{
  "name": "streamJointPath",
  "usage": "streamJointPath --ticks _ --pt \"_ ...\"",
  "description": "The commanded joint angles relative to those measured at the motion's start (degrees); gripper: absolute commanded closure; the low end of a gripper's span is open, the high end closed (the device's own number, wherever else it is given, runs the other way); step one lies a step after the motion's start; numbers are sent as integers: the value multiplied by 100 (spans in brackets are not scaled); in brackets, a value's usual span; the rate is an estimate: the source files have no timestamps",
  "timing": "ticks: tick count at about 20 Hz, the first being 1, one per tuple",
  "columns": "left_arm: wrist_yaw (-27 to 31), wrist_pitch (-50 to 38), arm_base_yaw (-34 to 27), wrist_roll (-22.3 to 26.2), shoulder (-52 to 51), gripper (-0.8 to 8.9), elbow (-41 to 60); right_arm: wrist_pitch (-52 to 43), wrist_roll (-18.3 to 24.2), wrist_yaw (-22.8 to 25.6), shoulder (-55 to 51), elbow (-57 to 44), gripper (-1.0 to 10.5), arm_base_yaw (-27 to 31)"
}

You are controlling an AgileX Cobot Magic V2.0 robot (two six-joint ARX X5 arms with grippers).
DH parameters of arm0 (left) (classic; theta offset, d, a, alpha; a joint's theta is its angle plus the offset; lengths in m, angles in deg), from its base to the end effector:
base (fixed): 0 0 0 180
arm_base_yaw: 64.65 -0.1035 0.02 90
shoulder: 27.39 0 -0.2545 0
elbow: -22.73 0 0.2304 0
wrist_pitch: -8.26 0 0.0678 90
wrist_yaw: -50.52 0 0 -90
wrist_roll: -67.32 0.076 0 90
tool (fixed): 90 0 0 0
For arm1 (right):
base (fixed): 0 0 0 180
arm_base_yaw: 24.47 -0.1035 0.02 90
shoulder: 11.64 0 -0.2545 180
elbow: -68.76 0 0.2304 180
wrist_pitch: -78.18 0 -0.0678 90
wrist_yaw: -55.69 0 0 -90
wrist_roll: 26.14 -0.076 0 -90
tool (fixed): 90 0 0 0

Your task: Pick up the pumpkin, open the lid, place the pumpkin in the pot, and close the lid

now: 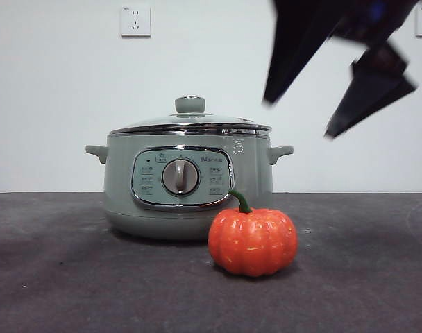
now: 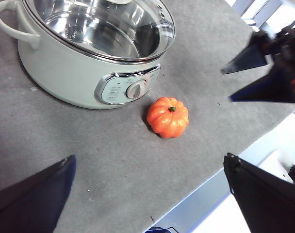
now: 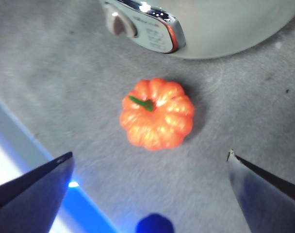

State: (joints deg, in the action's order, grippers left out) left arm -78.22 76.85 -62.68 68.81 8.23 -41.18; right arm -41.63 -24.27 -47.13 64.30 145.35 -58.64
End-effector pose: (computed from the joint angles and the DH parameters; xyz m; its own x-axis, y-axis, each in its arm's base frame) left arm 0.1112 -0.0514 0.2787 0.5730 -0.6459 -0.5045 0.5204 0.7623 -0.3848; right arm 0.2061 0.1603 0.2307 0.2843 0.4612 -0.8405 -0.6636 0.7274 0.1746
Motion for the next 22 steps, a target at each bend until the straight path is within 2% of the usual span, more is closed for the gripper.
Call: streamJointPath --ticks 1,5,8,11,13,19,21,22 --pt "-26 -28 -4 4 -2 28 -20 -223 -94 140 435 9 252 -146" --pt "-24 -26 -4 2 -2 28 -20 -715 -195 146 990 9 252 -354" --pt "-28 -26 -4 4 -2 28 -20 -1019 -192 575 1414 9 243 -557" --pt "-28 -26 -4 4 -2 28 -20 -1163 -179 658 1788 9 186 -610" --pt "-28 -26 -4 4 -2 28 -20 -1250 -144 850 1985 9 186 -610" --pt "-26 -28 -4 4 -2 28 -20 -1362 -136 848 2356 9 192 -614" --pt "-26 -31 -4 4 -2 28 -20 -1360 -140 850 2413 9 203 -614" --pt "-26 -31 -4 4 -2 28 -20 -1357 -170 852 2415 9 295 -614"
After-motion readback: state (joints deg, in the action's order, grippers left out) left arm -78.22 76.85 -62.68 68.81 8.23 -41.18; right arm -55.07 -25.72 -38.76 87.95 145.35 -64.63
